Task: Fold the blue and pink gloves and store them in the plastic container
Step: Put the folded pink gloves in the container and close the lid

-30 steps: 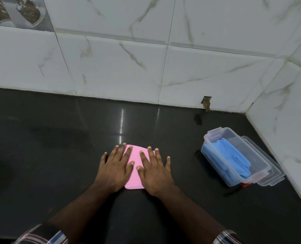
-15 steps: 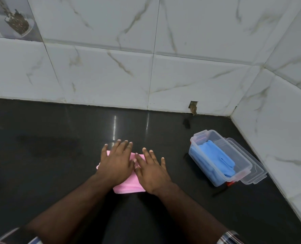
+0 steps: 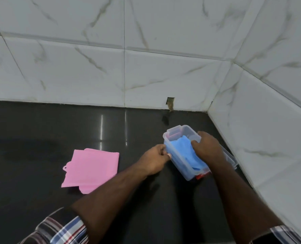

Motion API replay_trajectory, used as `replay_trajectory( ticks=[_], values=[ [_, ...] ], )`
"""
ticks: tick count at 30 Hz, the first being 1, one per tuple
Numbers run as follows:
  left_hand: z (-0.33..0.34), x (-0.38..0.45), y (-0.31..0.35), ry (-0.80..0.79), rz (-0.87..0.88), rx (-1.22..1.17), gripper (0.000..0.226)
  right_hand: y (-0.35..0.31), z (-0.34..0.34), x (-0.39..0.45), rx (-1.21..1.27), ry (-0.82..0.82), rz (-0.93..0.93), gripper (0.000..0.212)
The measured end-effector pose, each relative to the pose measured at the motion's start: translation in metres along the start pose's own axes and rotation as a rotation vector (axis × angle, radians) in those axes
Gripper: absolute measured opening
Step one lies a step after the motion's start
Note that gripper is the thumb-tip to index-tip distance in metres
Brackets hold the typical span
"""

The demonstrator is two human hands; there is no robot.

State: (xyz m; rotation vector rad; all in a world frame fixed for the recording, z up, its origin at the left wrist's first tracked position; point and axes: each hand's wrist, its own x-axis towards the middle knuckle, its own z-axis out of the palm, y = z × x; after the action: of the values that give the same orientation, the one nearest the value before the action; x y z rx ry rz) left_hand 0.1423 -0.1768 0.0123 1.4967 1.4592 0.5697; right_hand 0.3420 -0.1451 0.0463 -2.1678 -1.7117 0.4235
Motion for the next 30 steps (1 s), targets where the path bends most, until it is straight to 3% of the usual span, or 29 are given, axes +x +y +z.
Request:
replay_trajectory(
  ticks=[4, 10, 15, 18, 21, 24, 27, 30],
  values=[
    [0.016, 0.006, 0.012, -0.033, -0.064, -0.087, 0.069, 0.02, -0.002, 0.003, -0.014, -0.097, 0.038, 0.051],
    [-0.005, 0.016, -0.012, 0.076, -0.062, -0.205, 0.053, -0.007, 0.011, -0.015, 0.009, -0.169, -0.046, 0.055],
    [-0.041, 0.01, -0.051, 0.129, -0.076, -0.236, 0.054, -0.044, 0.038, -0.038, 0.075, -0.19, -0.127, 0.052],
    [-0.063, -0.023, -0.041, 0.188, -0.107, -0.245, 0.054, -0.062, 0.054, -0.052, 0.121, -0.217, -0.163, 0.055],
    [-0.08, -0.045, -0.041, 0.219, -0.126, -0.212, 0.042, -0.077, 0.064, -0.062, 0.105, -0.239, -0.179, 0.058],
    [-0.102, -0.057, -0.053, 0.314, -0.132, -0.092, 0.051, -0.096, 0.066, -0.072, 0.013, -0.124, -0.293, 0.059],
    [-0.123, -0.066, -0.074, 0.369, -0.109, 0.04, 0.054, -0.133, 0.066, -0.101, 0.229, -0.011, -0.403, 0.048],
    [-0.133, -0.077, -0.095, 0.406, -0.051, 0.178, 0.059, -0.173, 0.078, -0.14, 0.402, -0.11, -0.468, 0.047]
  ],
)
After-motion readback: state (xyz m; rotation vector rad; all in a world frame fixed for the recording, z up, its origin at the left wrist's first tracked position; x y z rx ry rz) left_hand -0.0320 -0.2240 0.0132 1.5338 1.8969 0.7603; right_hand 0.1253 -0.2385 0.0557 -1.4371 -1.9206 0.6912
